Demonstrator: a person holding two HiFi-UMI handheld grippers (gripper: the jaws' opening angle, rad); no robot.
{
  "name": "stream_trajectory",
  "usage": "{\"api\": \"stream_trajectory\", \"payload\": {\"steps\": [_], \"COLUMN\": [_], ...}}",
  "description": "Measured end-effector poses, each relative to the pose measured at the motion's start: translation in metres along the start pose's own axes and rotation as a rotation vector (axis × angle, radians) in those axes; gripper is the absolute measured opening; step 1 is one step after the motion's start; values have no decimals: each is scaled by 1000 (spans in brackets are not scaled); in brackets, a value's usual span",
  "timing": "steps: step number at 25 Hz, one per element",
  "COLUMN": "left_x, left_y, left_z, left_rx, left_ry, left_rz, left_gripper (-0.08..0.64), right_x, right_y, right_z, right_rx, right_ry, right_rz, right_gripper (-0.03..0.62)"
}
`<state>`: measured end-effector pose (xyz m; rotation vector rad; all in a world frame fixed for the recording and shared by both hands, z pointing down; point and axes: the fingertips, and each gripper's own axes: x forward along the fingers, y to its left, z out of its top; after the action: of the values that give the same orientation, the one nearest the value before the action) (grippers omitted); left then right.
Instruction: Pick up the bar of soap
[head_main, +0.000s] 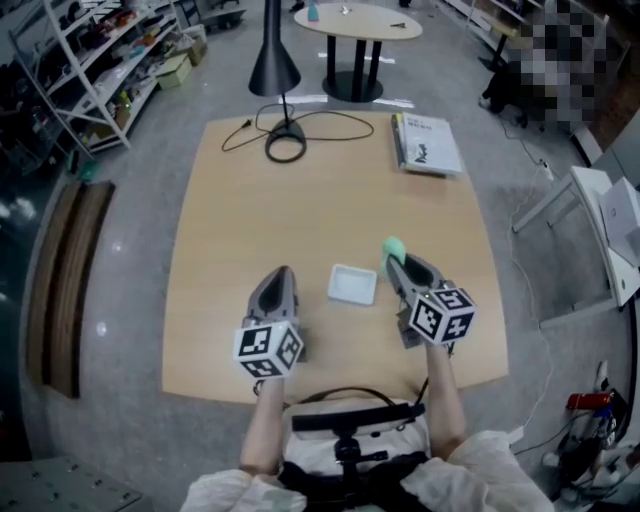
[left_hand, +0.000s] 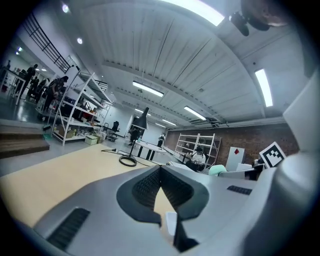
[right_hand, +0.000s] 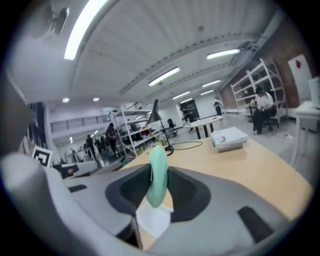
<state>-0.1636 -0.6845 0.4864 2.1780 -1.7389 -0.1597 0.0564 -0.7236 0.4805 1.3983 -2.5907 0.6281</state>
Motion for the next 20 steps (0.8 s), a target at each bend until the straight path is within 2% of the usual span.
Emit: {"api": "stream_trajectory", "payload": {"steps": [3,6,10,14,20], "left_x": [-3,-8,-10,-36,-111], "left_y": [1,2,6,1,-20], "left_z": [2,-1,-4,3,12], "left_rx": [-13,-31,11,7,58], "left_ry": [-1,5,18,-18,-94], "left_rz": [-4,-16,-48,-46,-25], "left_gripper": [6,6,6,6,6], "right_x": [-14,-28,-39,-63,-126], "right_y": [-14,-14,1,23,57], "right_z": [0,-4,-1,-1,-16], "right_rx": [102,112,153,147,109], "right_ry": [-48,-55,-107,-137,-180], "right_rz": [-24,-51,-47,-24,23], "right_gripper": [110,110,110,110,110]}}
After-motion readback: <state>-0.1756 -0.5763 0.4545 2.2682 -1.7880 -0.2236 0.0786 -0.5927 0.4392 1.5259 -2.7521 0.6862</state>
